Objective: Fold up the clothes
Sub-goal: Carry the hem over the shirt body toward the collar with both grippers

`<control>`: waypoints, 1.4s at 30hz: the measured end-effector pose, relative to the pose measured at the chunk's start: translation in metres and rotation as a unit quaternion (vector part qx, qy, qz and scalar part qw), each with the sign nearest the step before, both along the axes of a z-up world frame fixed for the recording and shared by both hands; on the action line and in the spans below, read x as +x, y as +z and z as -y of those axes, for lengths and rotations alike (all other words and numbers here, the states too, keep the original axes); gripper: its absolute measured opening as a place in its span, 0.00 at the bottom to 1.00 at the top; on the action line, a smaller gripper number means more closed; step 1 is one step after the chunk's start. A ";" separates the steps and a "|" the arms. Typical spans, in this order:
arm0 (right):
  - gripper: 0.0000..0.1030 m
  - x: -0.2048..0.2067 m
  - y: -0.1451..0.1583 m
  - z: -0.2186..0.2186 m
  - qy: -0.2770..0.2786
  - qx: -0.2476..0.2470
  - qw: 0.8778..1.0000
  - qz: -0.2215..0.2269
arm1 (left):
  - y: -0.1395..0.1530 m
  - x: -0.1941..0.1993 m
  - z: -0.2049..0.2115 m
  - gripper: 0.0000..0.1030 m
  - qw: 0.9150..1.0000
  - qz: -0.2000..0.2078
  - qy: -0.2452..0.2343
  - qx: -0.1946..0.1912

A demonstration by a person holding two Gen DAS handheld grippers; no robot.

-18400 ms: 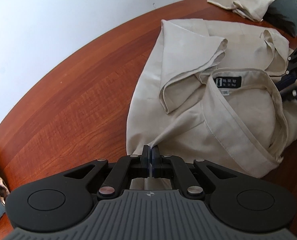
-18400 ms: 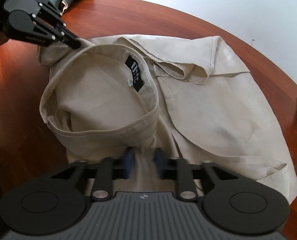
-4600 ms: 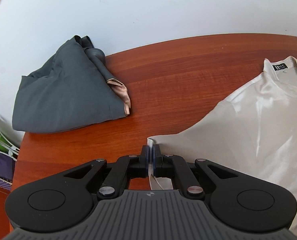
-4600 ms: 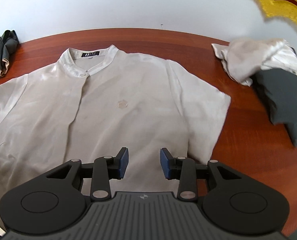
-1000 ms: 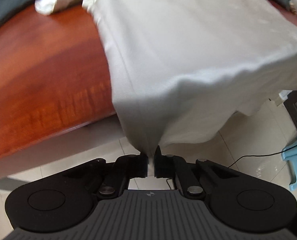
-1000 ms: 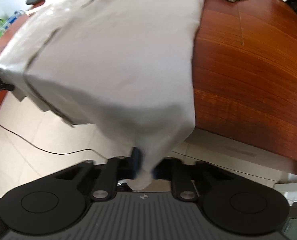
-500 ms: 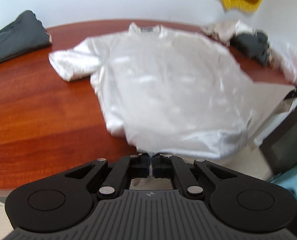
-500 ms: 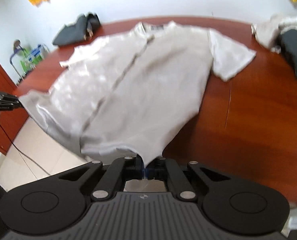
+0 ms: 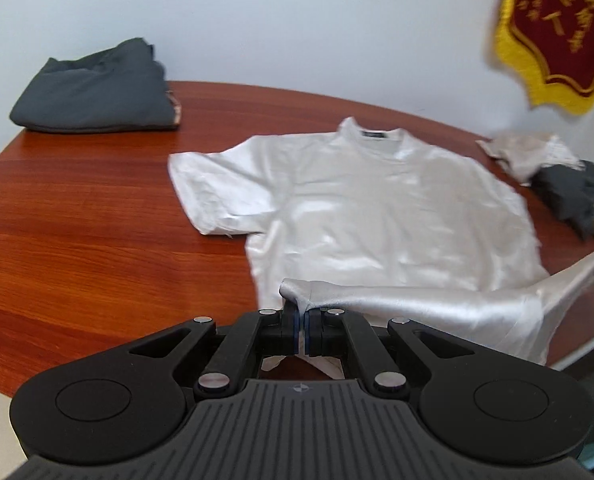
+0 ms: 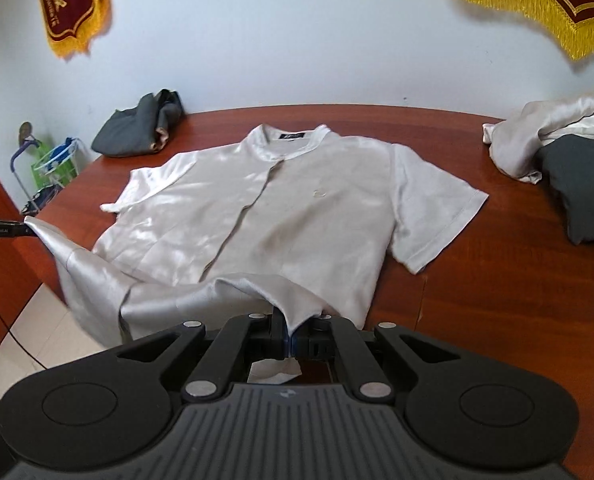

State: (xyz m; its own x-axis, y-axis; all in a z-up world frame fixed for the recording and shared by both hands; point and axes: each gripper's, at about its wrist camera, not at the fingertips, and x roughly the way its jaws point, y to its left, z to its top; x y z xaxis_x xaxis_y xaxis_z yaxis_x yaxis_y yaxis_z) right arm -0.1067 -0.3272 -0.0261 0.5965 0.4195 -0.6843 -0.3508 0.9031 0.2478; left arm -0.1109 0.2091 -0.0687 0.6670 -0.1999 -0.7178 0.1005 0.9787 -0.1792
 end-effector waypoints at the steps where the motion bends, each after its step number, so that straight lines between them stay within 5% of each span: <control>1: 0.01 0.007 -0.001 -0.002 -0.004 -0.003 1.000 0.000 | -0.001 0.006 0.001 0.03 1.000 -0.003 0.003 0.002; 10: 0.01 0.080 -0.009 -0.016 -0.039 -0.023 0.999 -0.001 | -0.006 0.083 0.004 0.03 0.999 -0.038 0.021 0.010; 16: 0.01 0.133 -0.021 -0.021 -0.070 -0.036 0.997 -0.008 | -0.003 0.137 0.012 0.03 0.998 -0.024 0.020 0.060; 24: 0.01 0.195 -0.027 -0.025 -0.072 -0.051 0.996 -0.006 | -0.001 0.202 0.014 0.03 0.996 -0.034 0.046 0.069; 33: 0.01 0.274 -0.047 -0.022 -0.068 -0.071 0.995 -0.019 | -0.015 0.261 0.027 0.03 0.993 -0.052 0.058 0.089; 42: 0.01 0.310 -0.052 -0.017 -0.070 -0.085 0.994 -0.018 | -0.015 0.294 0.035 0.03 0.992 -0.043 0.077 0.092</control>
